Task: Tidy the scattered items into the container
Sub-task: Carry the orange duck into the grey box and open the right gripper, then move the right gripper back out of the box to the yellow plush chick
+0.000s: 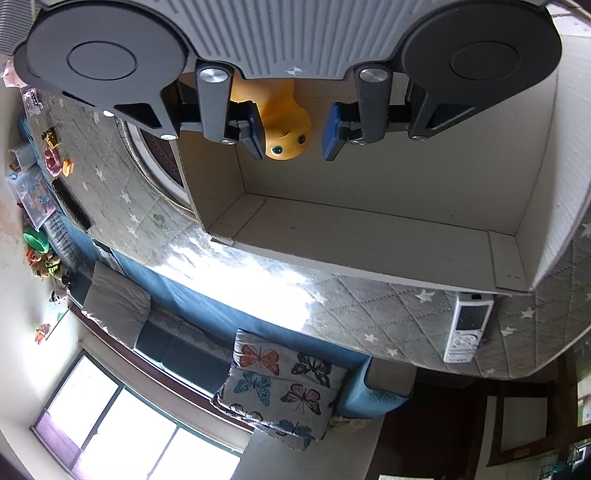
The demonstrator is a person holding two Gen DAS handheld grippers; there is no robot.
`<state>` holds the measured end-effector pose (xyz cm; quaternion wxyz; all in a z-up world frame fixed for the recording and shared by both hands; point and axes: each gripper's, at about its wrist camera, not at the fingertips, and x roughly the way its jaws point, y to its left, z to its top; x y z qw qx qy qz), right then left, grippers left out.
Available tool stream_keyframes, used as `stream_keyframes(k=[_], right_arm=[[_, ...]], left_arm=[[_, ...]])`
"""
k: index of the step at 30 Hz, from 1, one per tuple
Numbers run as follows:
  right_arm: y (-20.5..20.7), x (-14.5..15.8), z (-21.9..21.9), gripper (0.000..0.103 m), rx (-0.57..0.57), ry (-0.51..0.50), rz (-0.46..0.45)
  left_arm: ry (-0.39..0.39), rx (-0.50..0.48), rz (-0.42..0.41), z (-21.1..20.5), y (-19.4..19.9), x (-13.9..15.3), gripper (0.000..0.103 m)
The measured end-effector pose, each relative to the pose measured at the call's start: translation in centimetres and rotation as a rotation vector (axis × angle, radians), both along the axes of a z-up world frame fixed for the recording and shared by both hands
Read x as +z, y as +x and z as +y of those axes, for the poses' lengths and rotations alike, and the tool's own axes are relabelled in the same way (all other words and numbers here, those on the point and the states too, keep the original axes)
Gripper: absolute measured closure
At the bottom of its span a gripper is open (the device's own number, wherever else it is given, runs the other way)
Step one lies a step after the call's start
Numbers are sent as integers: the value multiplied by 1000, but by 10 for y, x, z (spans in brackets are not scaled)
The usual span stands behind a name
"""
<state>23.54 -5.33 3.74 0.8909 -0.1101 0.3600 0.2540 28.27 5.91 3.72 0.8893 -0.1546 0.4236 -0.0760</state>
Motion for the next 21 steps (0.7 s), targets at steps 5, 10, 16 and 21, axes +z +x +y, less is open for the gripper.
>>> stream_keyframes(k=[5, 10, 16, 21], right_arm=[[-14, 12, 0, 43, -6, -5, -38], [-27, 22, -5, 42, -21, -8, -69], [-50, 31, -18, 34, -43, -5, -96], [-76, 36, -37, 31, -70, 7, -122]], left_arm=[[14, 2, -27, -3, -12, 11, 67], [48, 3, -60, -9, -28, 23, 67], [66, -1, -81, -19, -53, 32, 67], [89, -9, -98, -27, -79, 37, 67]])
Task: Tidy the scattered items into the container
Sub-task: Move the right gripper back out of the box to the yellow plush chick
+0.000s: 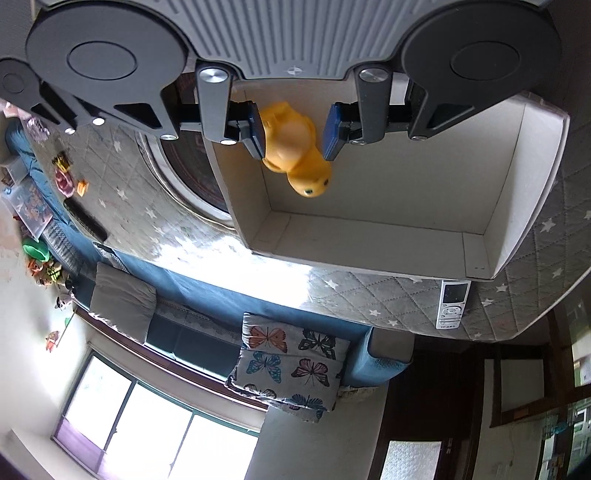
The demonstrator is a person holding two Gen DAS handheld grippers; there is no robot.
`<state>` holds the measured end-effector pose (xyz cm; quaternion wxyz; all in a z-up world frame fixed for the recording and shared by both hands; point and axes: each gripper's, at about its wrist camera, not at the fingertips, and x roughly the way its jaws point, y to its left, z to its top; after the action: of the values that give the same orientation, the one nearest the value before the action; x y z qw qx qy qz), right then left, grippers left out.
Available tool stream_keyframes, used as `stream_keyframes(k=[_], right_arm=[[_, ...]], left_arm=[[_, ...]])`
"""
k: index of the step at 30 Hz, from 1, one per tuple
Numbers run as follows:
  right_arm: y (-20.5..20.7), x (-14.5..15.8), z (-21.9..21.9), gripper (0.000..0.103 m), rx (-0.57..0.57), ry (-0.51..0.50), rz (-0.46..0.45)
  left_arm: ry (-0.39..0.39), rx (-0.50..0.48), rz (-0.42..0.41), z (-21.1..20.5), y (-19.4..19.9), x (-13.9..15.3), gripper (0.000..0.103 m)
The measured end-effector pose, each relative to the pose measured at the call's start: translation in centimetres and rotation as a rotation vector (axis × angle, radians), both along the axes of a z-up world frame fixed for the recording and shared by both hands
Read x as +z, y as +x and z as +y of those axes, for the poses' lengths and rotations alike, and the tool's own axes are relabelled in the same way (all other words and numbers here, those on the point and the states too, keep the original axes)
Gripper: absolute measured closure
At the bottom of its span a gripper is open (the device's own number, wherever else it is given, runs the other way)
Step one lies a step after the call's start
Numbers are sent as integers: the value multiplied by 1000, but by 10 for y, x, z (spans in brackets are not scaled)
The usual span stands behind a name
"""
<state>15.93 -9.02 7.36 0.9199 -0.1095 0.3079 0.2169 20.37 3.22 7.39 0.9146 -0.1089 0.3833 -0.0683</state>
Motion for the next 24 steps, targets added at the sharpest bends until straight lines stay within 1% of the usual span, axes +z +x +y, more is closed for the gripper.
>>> stream_keyframes(k=[2, 5, 7, 11, 16, 20, 24], right_arm=[[-10, 2, -8, 29, -11, 8, -10], [-30, 3, -23, 29, -33, 21, -19], [-42, 3, -31, 24, -48, 33, -22], [-68, -2, -49, 22, -78, 42, -27], [-97, -12, -69, 19, -106, 33, -12], [-113, -23, -78, 18, -85, 43, 13], [-114, -32, -81, 15, -49, 44, 25]], left_arm=[[14, -8, -12, -4, -12, 2, 67], [17, -20, -21, -10, -30, 2, 67], [21, -28, -26, -14, -42, 1, 67], [28, -46, -32, -20, -63, -4, 67], [7, -77, -20, -25, -87, -13, 67], [-13, -107, 0, -30, -105, -19, 67], [-36, -126, 38, -35, -117, -28, 67]])
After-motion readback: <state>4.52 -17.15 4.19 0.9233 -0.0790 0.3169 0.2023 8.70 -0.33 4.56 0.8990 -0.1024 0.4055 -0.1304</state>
